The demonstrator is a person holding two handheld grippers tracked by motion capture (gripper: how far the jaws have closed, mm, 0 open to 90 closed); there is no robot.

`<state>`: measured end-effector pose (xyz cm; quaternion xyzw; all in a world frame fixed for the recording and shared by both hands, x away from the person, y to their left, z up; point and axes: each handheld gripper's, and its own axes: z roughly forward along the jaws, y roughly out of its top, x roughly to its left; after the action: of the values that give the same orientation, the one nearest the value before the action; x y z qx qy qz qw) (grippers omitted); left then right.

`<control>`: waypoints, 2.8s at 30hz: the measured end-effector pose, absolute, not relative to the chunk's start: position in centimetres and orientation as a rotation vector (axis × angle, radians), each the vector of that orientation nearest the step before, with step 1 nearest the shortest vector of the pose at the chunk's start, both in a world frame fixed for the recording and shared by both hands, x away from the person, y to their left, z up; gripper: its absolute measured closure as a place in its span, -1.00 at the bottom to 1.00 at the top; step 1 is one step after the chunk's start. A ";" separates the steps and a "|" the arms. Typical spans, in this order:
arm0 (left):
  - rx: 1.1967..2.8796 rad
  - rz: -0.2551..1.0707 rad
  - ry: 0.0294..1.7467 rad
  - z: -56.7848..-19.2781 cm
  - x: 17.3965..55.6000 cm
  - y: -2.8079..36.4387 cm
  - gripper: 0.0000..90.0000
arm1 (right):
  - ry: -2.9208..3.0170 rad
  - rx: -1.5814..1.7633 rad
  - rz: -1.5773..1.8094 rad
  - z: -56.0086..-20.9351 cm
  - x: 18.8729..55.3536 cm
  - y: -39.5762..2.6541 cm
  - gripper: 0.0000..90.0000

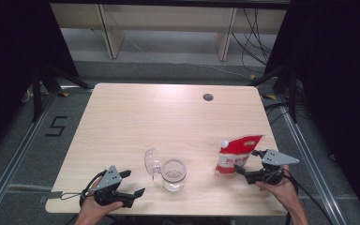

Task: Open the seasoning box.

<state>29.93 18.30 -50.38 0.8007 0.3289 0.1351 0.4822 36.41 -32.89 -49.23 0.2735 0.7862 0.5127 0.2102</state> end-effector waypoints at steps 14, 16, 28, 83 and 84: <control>1.948 0.343 0.808 -50.1 29.7 18.2 -0.65 | 2.184 0.903 1.407 -48.6 34.4 -31.7 -0.26; 1.946 0.343 0.810 -50.1 29.7 18.3 -0.65 | 2.164 0.912 1.380 -48.5 33.9 -31.6 -0.19; 1.931 0.353 0.837 -50.2 29.8 18.3 -0.65 | 2.044 1.100 1.302 -48.2 31.5 -29.1 -0.04; 1.923 0.363 0.850 -50.0 30.1 18.2 -0.65 | 2.018 0.862 1.477 -50.8 34.3 -28.4 -0.49; 1.916 0.354 0.845 -50.1 30.1 18.2 -0.65 | 2.037 0.844 1.503 -50.8 34.5 -28.4 -0.50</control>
<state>30.13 18.16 -50.06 0.7880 0.3474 0.1457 0.4870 34.47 -28.44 -50.77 0.3075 0.7421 0.5476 0.2343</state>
